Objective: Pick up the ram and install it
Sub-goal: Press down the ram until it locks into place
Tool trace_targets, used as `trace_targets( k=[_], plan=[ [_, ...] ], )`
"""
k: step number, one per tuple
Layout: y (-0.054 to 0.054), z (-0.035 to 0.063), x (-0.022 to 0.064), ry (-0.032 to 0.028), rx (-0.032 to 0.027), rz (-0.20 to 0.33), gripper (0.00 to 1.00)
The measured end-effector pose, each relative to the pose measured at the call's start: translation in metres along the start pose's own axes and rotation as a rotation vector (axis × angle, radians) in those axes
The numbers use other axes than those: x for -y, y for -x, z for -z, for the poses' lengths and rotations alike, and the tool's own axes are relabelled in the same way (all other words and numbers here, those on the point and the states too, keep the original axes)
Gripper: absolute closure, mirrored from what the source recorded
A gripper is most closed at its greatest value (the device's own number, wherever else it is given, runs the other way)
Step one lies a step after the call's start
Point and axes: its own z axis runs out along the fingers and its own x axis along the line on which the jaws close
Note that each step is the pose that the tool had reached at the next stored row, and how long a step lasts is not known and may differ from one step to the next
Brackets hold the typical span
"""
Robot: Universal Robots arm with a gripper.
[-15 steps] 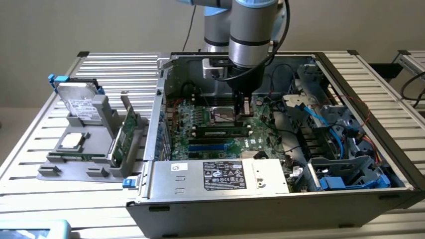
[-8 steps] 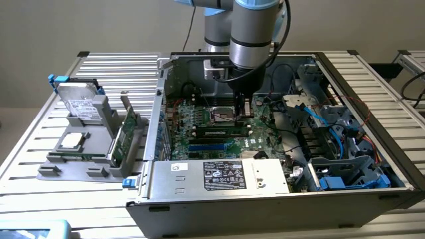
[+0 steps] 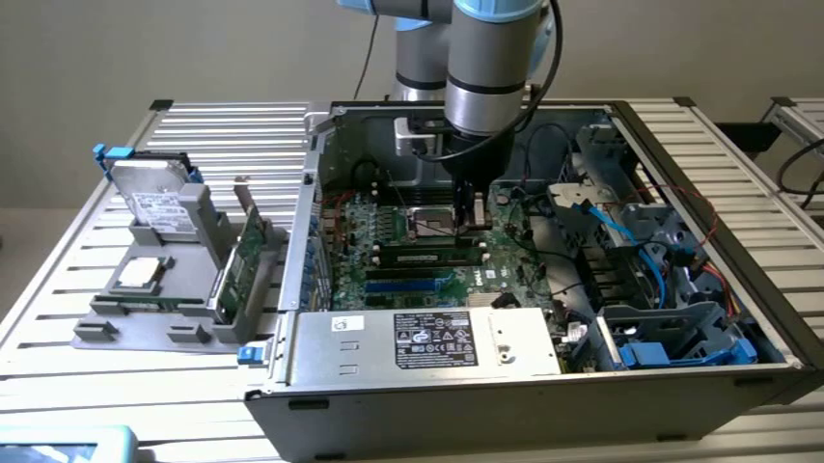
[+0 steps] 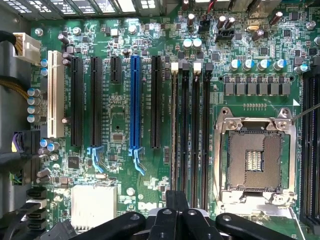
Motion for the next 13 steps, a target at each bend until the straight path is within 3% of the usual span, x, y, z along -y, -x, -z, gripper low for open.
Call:
trace_targets(
  k=[13],
  plan=[
    [0.0003,-0.0041,0.0000,0.0002,-0.0003,-0.001,0.89]
  ],
)
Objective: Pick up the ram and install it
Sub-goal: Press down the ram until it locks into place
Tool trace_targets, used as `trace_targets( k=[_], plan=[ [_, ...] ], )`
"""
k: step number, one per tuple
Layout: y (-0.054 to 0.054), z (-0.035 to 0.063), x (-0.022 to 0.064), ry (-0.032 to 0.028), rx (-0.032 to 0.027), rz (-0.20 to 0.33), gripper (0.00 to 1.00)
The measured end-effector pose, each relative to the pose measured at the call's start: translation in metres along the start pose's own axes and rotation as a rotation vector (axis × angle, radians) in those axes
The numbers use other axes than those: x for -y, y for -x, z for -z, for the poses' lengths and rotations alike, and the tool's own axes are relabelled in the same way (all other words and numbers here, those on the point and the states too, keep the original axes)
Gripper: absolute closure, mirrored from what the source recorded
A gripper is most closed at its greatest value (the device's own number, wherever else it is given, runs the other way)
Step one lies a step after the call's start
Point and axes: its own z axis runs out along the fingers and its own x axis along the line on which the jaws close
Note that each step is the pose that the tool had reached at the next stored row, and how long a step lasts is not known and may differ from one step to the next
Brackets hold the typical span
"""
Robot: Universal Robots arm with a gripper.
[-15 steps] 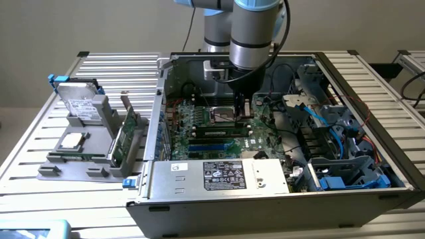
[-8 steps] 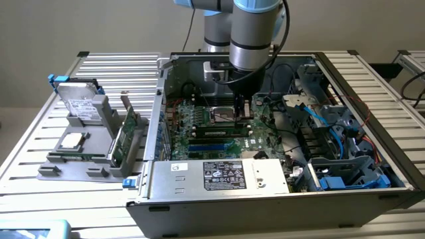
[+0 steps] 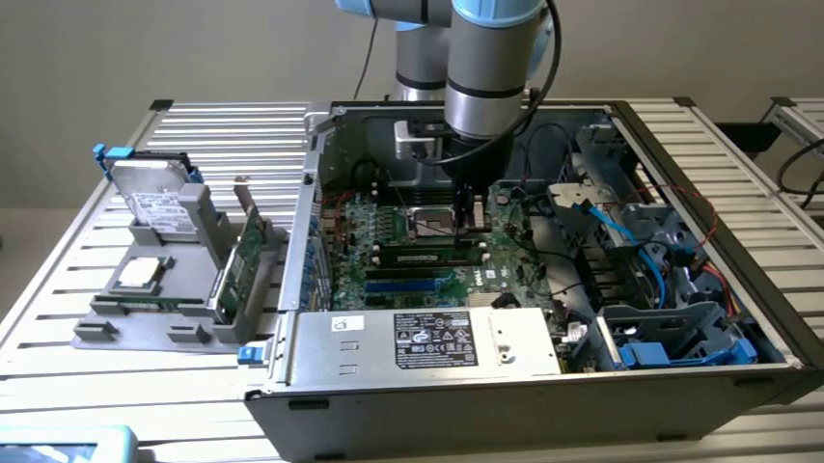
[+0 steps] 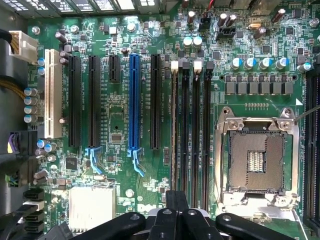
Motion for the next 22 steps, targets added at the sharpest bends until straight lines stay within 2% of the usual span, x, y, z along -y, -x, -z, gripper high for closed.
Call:
trace_targets(
  k=[14,16,19,22],
  plan=[
    [0.0002,-0.0023,0.0000,0.0000,0.0001,-0.001,0.89],
    [0.0000,0.0005,-0.0002,0.0001,0.0016,-0.002,0.89],
    [-0.0007,0.0064,-0.0030,0.0002,0.0002,-0.003,0.89],
    [-0.0008,0.0073,-0.0093,-0.0006,0.0006,-0.003,0.89]
  ],
)
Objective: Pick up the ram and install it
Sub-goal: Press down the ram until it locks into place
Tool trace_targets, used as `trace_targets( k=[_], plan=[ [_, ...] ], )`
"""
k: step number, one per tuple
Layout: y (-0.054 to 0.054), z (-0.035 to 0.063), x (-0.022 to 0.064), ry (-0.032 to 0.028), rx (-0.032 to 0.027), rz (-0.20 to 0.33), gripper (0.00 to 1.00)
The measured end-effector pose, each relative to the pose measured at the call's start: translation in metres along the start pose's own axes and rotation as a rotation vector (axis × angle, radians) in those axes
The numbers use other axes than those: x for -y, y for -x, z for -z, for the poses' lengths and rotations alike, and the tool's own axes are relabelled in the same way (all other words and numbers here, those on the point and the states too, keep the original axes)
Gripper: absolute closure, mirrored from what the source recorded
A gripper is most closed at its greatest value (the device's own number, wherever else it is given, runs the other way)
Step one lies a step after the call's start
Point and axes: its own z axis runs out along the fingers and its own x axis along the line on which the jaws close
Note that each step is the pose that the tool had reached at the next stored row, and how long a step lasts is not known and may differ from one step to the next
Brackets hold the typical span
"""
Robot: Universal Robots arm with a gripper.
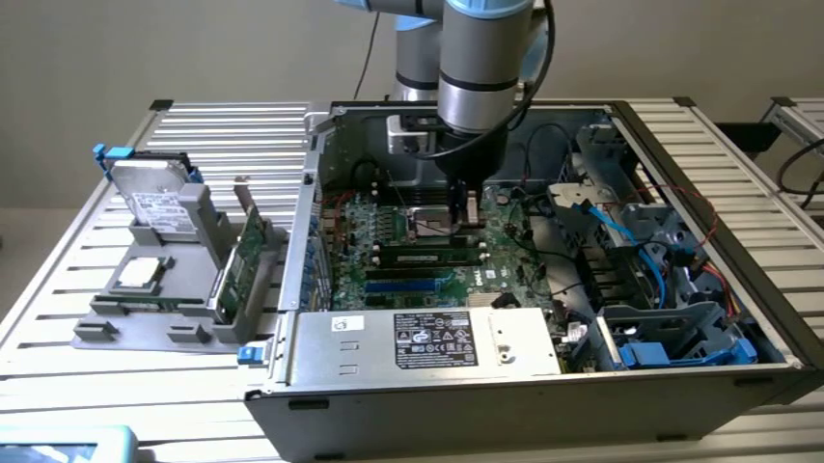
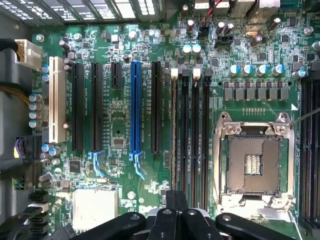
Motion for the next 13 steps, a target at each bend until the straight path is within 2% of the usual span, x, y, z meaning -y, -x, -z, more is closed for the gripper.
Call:
trace_targets(
  k=[6,13],
  plan=[
    [0.000,0.0005,-0.0161,-0.0023,-0.0006,0.000,0.89],
    [-0.001,0.0010,-0.0414,-0.0024,-0.0004,0.000,0.89]
  ],
)
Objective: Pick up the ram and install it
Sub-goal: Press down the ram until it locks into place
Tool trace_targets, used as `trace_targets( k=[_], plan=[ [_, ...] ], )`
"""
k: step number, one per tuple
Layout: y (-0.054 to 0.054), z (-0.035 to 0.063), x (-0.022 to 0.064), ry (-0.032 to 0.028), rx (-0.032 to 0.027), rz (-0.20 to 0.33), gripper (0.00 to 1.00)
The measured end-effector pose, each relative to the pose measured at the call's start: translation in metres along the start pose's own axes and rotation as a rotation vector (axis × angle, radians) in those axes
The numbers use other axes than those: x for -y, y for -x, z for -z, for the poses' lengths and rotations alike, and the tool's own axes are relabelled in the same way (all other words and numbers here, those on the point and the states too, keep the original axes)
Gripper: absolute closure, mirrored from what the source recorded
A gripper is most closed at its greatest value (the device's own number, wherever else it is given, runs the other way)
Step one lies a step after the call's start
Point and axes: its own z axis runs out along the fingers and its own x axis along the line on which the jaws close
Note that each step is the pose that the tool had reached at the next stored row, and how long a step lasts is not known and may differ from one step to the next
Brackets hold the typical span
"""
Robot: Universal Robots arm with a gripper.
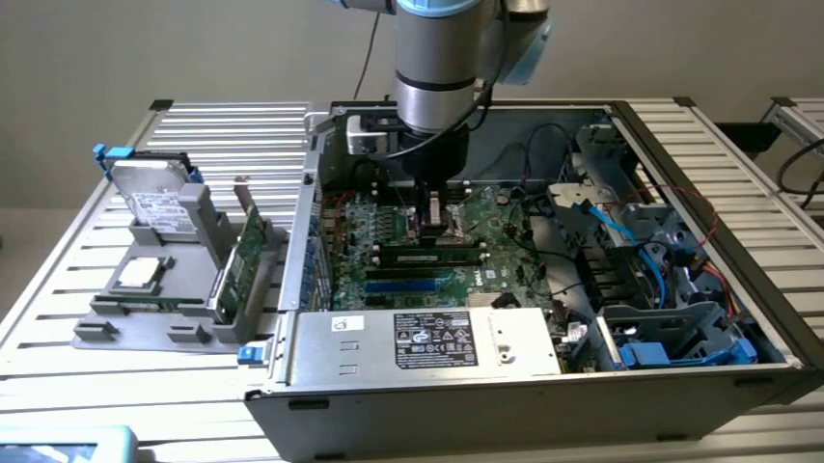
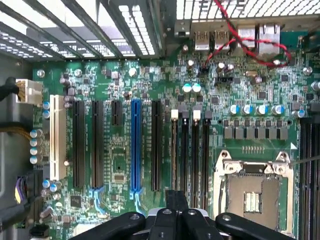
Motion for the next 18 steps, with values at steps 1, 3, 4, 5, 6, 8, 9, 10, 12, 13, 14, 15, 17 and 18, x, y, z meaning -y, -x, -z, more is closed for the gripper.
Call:
trace_targets(
  k=[1,3,4,5,6,8,9,10,12,13,14,15,17,18],
  plan=[
    [0.000,0.0000,-0.0036,0.0000,0.0000,0.000,0.89],
    [0.000,0.0001,-0.0104,0.0000,0.0001,0.000,0.89],
    [0.000,0.0001,-0.0137,0.0000,0.0000,0.000,0.89],
    [0.000,0.0002,-0.0171,0.0001,0.0000,0.000,0.89],
    [0.000,0.0002,-0.0199,0.0000,0.0000,0.000,0.89],
    [0.000,0.0002,-0.0224,-0.0003,0.0000,0.000,0.89],
    [0.000,0.0002,-0.0225,-0.0003,0.0000,0.000,0.89],
    [0.000,0.0001,-0.0225,-0.0004,0.0000,0.000,0.89],
    [0.000,-0.0002,-0.0251,-0.0008,0.0001,0.000,0.89],
    [0.000,-0.0003,-0.0260,-0.0009,0.0001,0.000,0.89],
    [0.000,-0.0005,-0.0267,-0.0010,0.0002,0.000,0.89],
    [0.000,-0.0008,-0.0274,-0.0015,0.0001,0.000,0.89],
    [0.001,-0.0023,-0.0283,-0.0035,0.0001,0.000,0.89],
    [0.001,-0.0029,-0.0284,-0.0040,0.0001,0.000,0.89]
  ],
)
